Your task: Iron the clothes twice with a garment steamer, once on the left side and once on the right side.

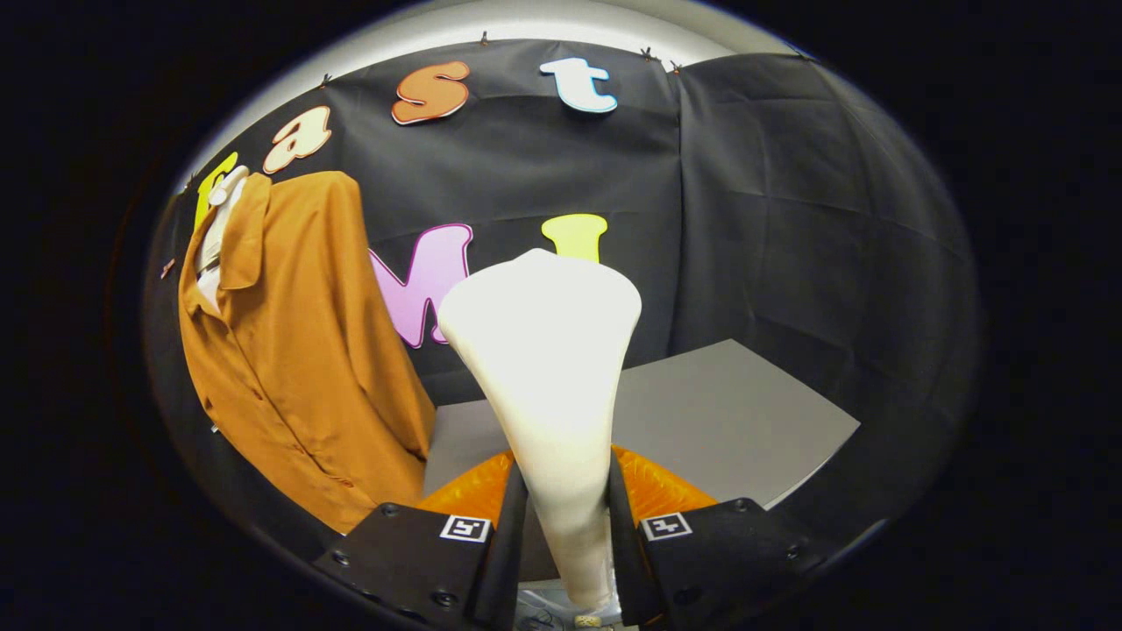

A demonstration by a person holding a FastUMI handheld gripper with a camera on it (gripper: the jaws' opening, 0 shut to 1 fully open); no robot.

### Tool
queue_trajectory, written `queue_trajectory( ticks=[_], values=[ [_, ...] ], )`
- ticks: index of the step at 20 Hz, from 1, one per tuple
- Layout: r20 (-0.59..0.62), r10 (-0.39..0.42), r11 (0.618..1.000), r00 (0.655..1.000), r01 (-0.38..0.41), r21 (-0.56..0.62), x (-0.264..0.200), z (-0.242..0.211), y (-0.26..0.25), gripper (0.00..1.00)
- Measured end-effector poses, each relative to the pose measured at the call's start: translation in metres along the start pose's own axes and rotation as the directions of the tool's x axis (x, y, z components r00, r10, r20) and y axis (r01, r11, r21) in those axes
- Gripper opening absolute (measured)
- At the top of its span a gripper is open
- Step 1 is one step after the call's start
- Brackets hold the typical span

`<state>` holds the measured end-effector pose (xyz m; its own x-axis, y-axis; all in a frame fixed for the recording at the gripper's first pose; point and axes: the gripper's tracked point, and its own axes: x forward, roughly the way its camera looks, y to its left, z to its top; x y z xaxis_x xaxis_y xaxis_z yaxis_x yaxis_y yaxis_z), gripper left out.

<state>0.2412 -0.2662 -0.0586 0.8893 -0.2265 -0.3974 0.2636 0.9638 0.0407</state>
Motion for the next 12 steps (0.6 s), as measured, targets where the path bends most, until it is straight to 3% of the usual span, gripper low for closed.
queue_trajectory(
  ticks=[7, 12],
  values=[
    [0.073, 0.049, 0.999, 0.996, -0.048, -0.013, -0.053, -0.006, 0.108, 0.47],
    [0.09, 0.084, 0.996, 0.992, -0.081, -0.036, -0.057, -0.012, 0.177, 0.47]
  ],
)
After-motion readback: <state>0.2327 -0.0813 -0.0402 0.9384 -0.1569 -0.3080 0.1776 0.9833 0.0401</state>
